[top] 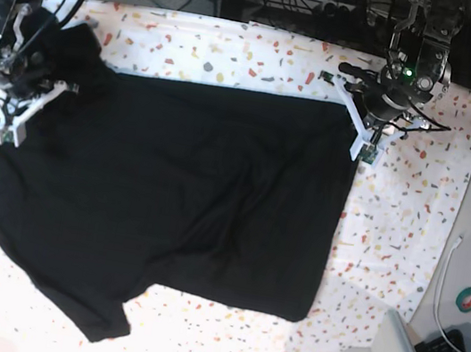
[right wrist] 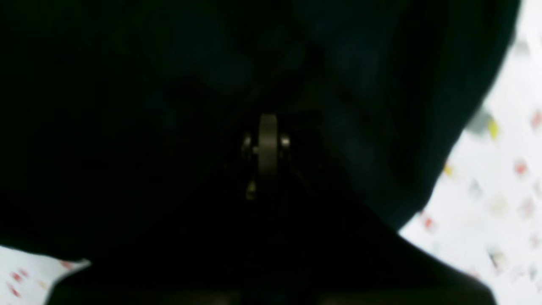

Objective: Layout the t-shirt on the table in an organized manner, then fold the t-shirt properly
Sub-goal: 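Stretch the shirt edge with the left gripper, then regrasp lower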

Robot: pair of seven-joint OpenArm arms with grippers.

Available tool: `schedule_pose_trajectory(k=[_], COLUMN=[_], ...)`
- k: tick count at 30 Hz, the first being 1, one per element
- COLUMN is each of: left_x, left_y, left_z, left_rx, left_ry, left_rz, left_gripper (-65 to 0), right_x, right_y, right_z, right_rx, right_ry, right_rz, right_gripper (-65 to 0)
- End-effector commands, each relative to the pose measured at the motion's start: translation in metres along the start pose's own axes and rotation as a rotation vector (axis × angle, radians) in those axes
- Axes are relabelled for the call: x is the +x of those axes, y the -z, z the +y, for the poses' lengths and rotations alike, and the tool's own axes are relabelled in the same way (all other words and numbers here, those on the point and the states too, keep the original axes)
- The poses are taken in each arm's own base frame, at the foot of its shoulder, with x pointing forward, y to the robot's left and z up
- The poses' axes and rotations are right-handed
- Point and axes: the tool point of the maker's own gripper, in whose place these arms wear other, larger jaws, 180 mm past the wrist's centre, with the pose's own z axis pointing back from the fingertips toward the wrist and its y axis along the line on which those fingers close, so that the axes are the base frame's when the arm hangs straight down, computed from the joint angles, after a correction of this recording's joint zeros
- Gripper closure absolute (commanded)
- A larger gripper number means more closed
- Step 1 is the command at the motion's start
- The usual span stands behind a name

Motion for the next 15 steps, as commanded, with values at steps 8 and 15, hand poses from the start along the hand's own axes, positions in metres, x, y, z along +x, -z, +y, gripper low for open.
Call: schedule_pose_trajectory(k=[8,15], left_x=[0.000,-0.011], left_y=[-0.010,-0.014], left_z=[0.029,0.040], left_rx=[0.049,0.062], left_ry=[0.086,0.125], left_rz=[-0.057,-0.027], left_gripper=[0.0,0.0], right_x=[-0.006,-0.015], right_y=[0.009,0.001], right_z=[-0.004,-0.012], right_rx=[0.002,-0.041], right_ry=[0.022,0.028], right_rz=[0.036,0.039], right_gripper=[0.0,0.0])
